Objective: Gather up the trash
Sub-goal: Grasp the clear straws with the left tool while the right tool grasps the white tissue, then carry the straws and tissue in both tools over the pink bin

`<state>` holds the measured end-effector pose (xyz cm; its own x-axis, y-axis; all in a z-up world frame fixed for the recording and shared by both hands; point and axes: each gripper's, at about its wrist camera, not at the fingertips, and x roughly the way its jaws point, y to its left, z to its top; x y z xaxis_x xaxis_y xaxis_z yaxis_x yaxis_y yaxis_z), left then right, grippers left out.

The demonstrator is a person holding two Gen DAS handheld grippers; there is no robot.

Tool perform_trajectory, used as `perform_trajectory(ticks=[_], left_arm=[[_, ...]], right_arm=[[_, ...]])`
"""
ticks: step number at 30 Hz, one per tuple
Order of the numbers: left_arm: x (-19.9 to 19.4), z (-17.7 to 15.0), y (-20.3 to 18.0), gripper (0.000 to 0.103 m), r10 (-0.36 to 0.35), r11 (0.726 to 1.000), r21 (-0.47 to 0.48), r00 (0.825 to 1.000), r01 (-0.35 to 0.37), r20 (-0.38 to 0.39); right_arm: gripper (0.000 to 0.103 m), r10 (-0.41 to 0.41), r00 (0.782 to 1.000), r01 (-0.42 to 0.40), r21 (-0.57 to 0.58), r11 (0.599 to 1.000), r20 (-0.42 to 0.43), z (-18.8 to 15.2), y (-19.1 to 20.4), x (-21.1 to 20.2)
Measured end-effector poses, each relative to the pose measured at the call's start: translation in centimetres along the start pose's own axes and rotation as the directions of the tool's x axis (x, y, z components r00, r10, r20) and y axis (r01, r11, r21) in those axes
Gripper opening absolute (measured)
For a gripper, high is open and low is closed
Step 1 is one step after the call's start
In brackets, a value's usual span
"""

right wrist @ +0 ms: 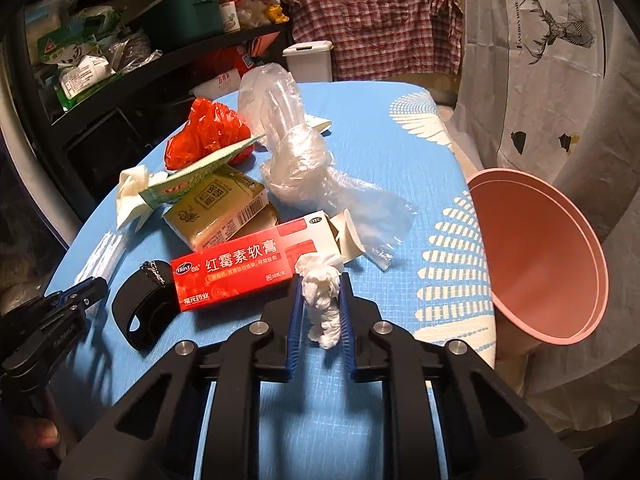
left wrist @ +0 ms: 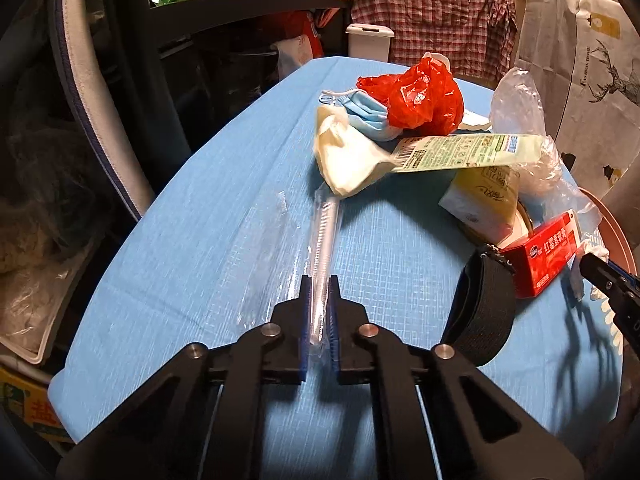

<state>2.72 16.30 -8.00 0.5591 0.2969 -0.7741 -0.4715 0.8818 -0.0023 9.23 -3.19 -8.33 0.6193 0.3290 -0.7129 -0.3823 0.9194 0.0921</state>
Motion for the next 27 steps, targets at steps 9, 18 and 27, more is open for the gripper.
perform_trajectory(ticks=[9, 18, 27], left_arm=[[-2.6, 0.2, -0.2, 0.005, -0.017, 1.000, 0.007, 0.998, 0.017, 0.067], [-5.8, 0.2, -0.9, 0.005, -0.049, 0.999, 0.021, 0.989, 0.046, 0.138], [-8.5, 0.1, -2.7, 0.005, -0.101, 0.994, 0.057, 0.976, 0.091, 0.193]], right_arm=[[0.016, -0.024, 0.997, 0.024, 0.001, 1.000, 0.068, 0.3, -0.5, -2.8], [0.016, -0.032, 0.991, 0.031, 0.009, 0.999, 0.132, -0.1, -0.8, -6.1], [0.016, -0.049, 0.978, 0.048, 0.009, 0.999, 0.202, -0.4, -1.4, -9.8]])
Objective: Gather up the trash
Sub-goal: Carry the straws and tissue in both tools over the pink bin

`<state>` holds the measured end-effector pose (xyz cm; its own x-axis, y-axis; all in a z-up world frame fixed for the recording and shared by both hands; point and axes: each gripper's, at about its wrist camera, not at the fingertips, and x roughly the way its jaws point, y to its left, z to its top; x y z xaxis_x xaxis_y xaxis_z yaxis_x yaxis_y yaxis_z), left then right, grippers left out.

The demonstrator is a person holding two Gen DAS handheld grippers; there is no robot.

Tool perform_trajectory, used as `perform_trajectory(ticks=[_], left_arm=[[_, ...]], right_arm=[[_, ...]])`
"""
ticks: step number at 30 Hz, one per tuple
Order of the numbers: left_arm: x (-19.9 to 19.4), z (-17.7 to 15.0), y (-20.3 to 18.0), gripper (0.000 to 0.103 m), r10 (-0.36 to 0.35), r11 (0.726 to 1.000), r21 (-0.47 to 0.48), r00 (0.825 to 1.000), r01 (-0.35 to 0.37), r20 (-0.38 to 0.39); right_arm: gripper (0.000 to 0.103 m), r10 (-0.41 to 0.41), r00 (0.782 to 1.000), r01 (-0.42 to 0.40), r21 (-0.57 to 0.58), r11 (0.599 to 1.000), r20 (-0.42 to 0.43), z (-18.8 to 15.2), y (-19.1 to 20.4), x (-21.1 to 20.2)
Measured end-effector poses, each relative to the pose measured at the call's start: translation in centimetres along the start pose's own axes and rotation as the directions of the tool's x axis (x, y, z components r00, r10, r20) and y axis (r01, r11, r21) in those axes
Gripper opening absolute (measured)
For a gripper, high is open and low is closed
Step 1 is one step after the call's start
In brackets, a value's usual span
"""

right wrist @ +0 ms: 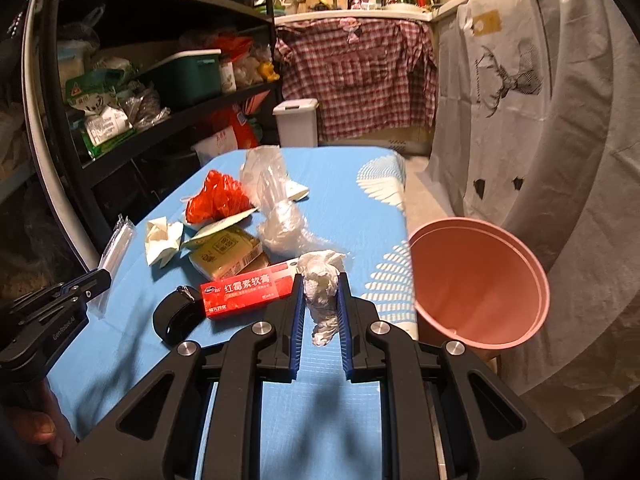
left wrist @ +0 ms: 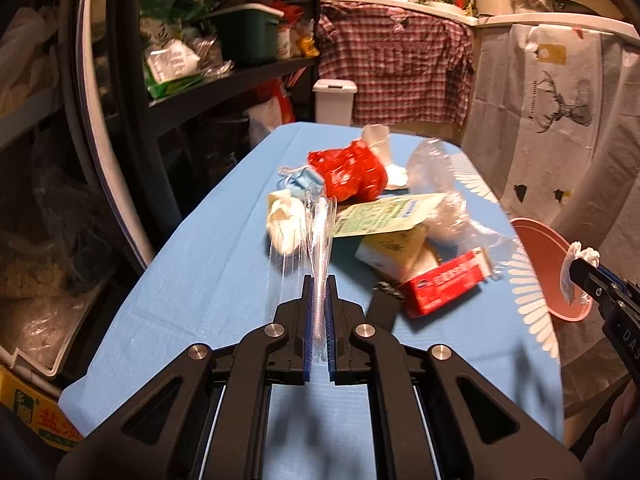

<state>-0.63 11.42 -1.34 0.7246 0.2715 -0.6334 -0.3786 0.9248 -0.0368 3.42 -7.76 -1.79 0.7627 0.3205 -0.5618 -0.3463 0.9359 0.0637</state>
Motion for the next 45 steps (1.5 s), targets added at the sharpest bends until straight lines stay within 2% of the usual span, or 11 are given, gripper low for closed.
perform_trajectory(ticks=[20, 31, 36, 45], left_arm=[[-3.1, 0.7, -4.6, 0.005, -0.150, 0.987, 0.070, 0.988, 0.148, 0.032], [-4.2, 2.1, -7.0, 0.005, -0.192, 0.974, 0.133, 0.981, 0.186, 0.040], [-4.3, 2.7, -8.9, 0.005, -0.223, 0.963, 0.161, 0.974, 0.214, 0.038], [-3.5, 4.2, -13.2, 0.005, -0.313, 0.928, 0.218, 0.949, 0.301, 0.023]], right_arm=[[0.016, -0.080, 0.994, 0.079, 0.019, 0.997, 0.072, 3.2, -3.4, -5.4], [0.016, -0.109, 0.989, 0.104, 0.058, 0.993, 0.095, 4.5, -6.1, -6.2], [0.016, -0.131, 0.985, 0.124, 0.074, 0.990, 0.110, 5.1, -7.7, -6.4], [0.016, -0.221, 0.966, 0.205, 0.123, 0.971, 0.133, 7.1, -13.1, -5.8]])
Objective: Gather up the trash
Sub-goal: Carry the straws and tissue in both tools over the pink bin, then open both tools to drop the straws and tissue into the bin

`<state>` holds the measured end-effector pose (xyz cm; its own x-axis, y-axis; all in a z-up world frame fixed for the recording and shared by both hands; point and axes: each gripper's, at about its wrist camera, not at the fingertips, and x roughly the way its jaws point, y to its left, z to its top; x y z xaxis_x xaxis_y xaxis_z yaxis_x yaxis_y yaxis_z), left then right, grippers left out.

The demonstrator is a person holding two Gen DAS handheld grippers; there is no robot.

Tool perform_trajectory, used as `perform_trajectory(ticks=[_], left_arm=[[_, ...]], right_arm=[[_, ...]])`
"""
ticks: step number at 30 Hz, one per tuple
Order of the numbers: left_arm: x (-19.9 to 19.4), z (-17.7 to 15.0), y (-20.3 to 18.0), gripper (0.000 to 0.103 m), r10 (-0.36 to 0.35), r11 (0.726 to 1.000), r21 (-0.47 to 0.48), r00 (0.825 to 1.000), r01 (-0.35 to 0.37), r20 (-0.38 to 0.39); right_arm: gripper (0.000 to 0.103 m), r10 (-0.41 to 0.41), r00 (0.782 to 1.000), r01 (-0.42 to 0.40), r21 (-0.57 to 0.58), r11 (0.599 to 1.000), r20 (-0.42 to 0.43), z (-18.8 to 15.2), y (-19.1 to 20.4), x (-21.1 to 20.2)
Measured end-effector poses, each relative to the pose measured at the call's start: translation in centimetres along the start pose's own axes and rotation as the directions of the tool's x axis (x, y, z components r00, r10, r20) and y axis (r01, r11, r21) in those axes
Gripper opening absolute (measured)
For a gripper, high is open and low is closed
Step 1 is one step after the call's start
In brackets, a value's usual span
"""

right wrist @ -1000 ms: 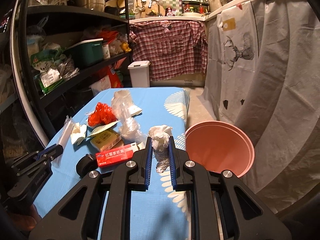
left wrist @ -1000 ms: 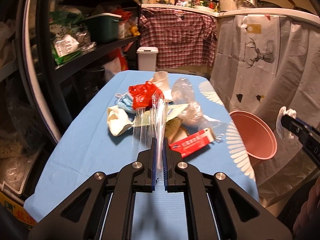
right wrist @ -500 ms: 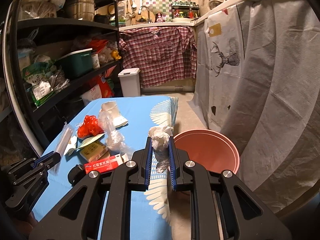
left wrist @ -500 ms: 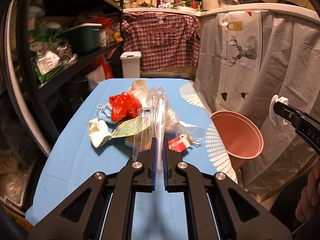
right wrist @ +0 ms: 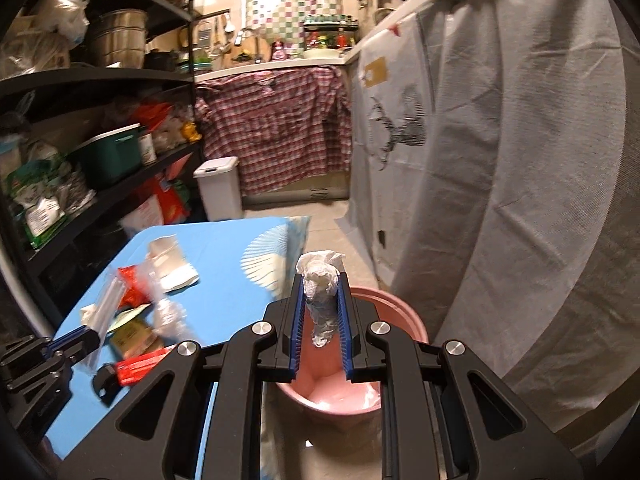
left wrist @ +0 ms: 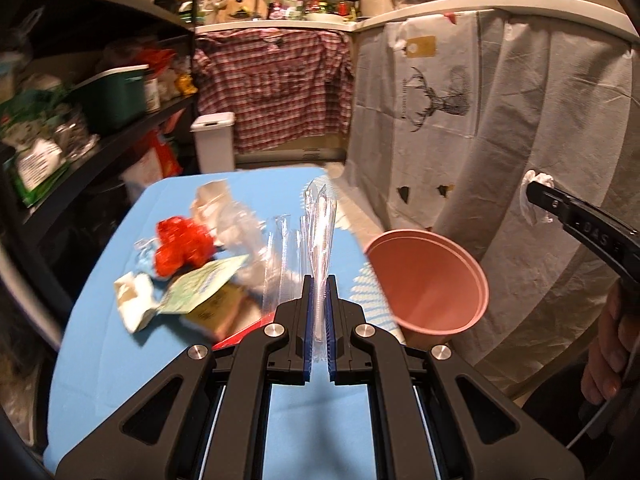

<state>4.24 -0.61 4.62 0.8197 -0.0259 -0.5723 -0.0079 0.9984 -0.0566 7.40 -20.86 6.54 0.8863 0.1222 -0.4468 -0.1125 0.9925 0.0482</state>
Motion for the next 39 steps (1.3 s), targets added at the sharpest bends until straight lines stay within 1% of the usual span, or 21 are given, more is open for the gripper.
perform_trajectory(ticks=[9, 13, 18, 31, 39], left_arm=[[3.6, 2.9, -3.5, 0.005, -0.109, 0.992, 0.069, 0.994, 0.109, 0.005], [5.8, 4.0, -4.9, 0.005, -0.151, 0.984, 0.092, 0.988, 0.151, -0.001], [8.4, 4.9, -6.7, 0.005, -0.199, 0.973, 0.120, 0.980, 0.198, -0.007], [13.4, 4.3, -8.6, 0.005, -0.259, 0.956, 0.122, 0.963, 0.267, -0.078], [15.3, 4.1, -9.1, 0.005, -0.266, 0.950, 0.136, 0.957, 0.280, -0.113]], right_arm=[[0.016, -0.020, 1.000, 0.020, 0.016, 1.000, 0.012, 1.3, -3.0, 3.0], [0.016, -0.031, 0.999, 0.030, 0.022, 0.999, 0.011, 1.0, -3.9, 4.5], [0.016, -0.031, 0.999, 0.032, 0.048, 0.998, -0.016, -0.2, -4.9, 6.7], [0.016, -0.027, 0.998, 0.030, 0.066, 0.997, -0.050, -1.1, -5.8, 9.8], [0.016, -0.022, 0.998, 0.026, 0.060, 0.998, -0.064, -1.0, -5.8, 11.0]])
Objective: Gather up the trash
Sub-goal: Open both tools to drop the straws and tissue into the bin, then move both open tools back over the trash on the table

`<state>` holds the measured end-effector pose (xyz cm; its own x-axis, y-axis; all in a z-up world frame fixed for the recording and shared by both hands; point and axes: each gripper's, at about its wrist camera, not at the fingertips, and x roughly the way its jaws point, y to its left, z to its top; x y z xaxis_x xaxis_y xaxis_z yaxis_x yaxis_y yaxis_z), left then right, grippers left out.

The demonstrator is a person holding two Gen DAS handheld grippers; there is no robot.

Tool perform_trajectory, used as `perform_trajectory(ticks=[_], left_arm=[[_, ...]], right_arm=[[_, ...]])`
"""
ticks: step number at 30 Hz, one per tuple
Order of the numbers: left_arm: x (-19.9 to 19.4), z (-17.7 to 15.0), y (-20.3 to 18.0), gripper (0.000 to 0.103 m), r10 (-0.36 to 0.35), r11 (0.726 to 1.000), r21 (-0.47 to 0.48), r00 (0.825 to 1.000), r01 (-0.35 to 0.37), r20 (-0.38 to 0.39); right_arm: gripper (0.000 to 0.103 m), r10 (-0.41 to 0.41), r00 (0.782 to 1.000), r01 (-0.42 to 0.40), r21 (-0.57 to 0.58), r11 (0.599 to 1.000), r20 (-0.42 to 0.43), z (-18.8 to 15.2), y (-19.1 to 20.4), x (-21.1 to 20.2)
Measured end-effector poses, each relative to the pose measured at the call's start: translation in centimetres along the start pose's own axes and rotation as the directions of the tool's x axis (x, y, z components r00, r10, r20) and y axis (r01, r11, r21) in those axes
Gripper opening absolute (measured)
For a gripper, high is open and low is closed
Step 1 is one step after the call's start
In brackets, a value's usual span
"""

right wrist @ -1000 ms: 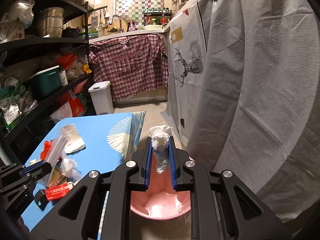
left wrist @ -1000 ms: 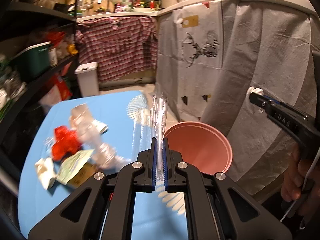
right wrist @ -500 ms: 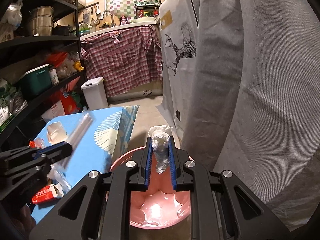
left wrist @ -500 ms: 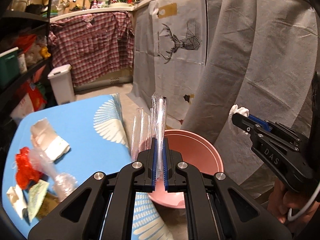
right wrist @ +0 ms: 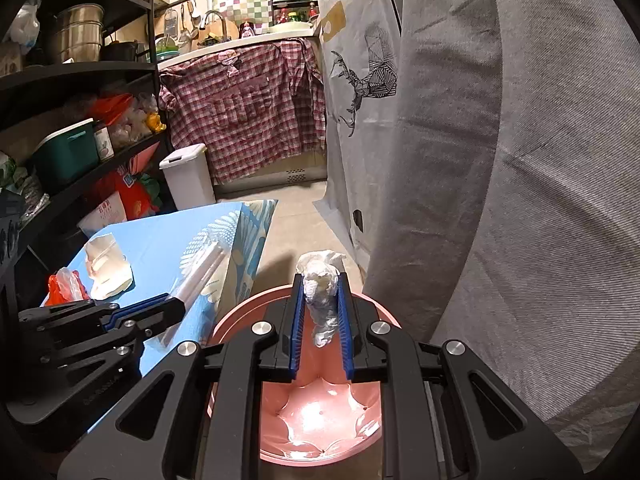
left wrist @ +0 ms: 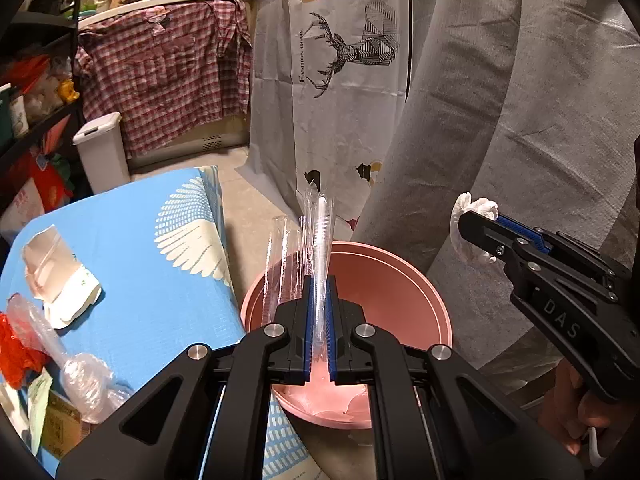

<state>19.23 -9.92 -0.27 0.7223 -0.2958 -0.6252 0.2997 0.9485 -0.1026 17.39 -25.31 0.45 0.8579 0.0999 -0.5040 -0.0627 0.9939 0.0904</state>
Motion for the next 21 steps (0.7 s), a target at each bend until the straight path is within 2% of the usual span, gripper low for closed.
perform_trajectory(ticks=[7, 8, 9, 10, 11, 12, 21], left_arm=[[0.9, 0.5, 0.0, 0.007, -0.019, 1.000, 0.005, 1.000, 0.019, -0.005], [1.0, 0.5, -0.1, 0.009, -0.015, 1.000, 0.011, 1.000, 0.015, -0.007], [1.2, 0.5, -0.1, 0.017, -0.006, 1.000, 0.018, 1.000, 0.007, -0.014], [1.3, 0.5, -0.1, 0.026, -0.002, 1.000, 0.019, 1.000, 0.002, -0.017], [1.3, 0.6, 0.1, 0.030, 0.004, 1.000, 0.014, 1.000, -0.004, -0.018], [1.2, 0.6, 0.3, 0.033, 0.007, 1.000, 0.004, 1.000, -0.007, -0.016], [-1.4, 0.7, 1.7, 0.033, 0.043, 0.999, -0.011, 0.999, -0.043, 0.011]], right_arm=[[0.020, 0.001, 1.000, -0.001, 0.000, 1.000, -0.004, -0.1, -0.1, 0.4], [0.026, -0.002, 1.000, 0.002, -0.002, 1.000, -0.008, -0.1, 0.0, 0.4], [0.038, -0.010, 1.000, 0.009, -0.006, 1.000, -0.010, -0.2, 0.0, 0.5], [0.045, -0.029, 1.000, 0.029, -0.008, 1.000, -0.008, -0.2, 0.0, 0.6], [0.054, -0.041, 0.999, 0.041, -0.006, 0.999, -0.004, -0.2, 0.0, 0.6], [0.054, -0.046, 0.999, 0.046, -0.001, 0.999, -0.002, -0.2, -0.2, 0.5], [0.054, -0.051, 0.999, 0.050, 0.008, 0.999, 0.014, -0.3, -0.4, 0.0]])
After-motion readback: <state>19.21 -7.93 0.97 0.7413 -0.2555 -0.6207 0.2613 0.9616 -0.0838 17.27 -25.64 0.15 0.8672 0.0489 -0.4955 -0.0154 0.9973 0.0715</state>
